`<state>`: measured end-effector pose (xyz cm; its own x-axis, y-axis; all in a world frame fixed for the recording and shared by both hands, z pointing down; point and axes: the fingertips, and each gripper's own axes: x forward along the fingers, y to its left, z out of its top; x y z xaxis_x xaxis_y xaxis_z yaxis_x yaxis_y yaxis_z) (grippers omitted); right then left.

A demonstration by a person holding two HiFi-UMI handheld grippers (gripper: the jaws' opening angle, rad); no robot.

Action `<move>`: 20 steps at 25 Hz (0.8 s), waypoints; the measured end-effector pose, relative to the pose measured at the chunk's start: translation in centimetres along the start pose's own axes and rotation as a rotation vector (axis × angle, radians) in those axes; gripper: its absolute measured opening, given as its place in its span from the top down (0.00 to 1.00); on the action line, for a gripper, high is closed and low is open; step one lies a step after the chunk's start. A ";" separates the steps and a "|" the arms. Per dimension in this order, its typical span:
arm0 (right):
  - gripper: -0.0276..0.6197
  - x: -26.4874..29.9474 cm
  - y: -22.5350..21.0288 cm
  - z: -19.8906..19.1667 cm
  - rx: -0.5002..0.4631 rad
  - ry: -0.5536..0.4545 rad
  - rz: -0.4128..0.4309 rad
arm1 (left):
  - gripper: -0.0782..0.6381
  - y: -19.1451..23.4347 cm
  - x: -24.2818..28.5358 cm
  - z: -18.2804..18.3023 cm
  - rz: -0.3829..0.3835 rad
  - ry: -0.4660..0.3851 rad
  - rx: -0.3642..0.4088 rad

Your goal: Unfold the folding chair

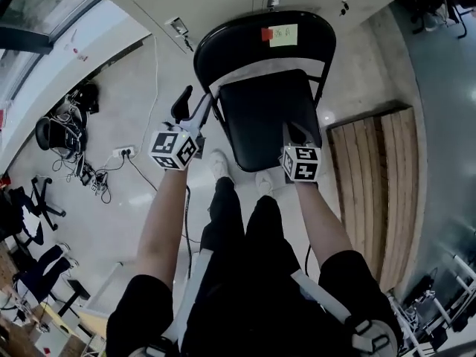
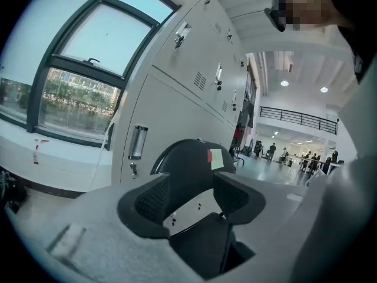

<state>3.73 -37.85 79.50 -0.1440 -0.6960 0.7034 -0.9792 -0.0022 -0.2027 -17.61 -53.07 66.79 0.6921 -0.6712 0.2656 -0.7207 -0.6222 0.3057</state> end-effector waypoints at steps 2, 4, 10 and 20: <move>0.95 -1.7 0.1 2.1 -0.040 -0.036 0.032 | 0.58 -1.9 -1.6 0.3 0.003 -0.010 -0.008; 0.95 -3.6 -0.1 3.9 -0.073 -0.073 0.053 | 0.65 -3.8 -3.0 0.8 0.012 -0.029 -0.015; 0.95 -9.1 -1.7 7.5 -0.133 -0.159 0.102 | 0.89 -8.0 -7.9 3.3 0.077 -0.122 -0.014; 0.95 -18.6 -2.4 10.8 -0.153 -0.269 0.158 | 0.89 -11.8 -20.3 8.0 0.172 -0.224 -0.030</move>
<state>10.31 -32.62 59.55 -0.2726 -0.8438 0.4623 -0.9609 0.2142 -0.1756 -23.43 -35.32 50.45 0.5312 -0.8404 0.1077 -0.8231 -0.4816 0.3011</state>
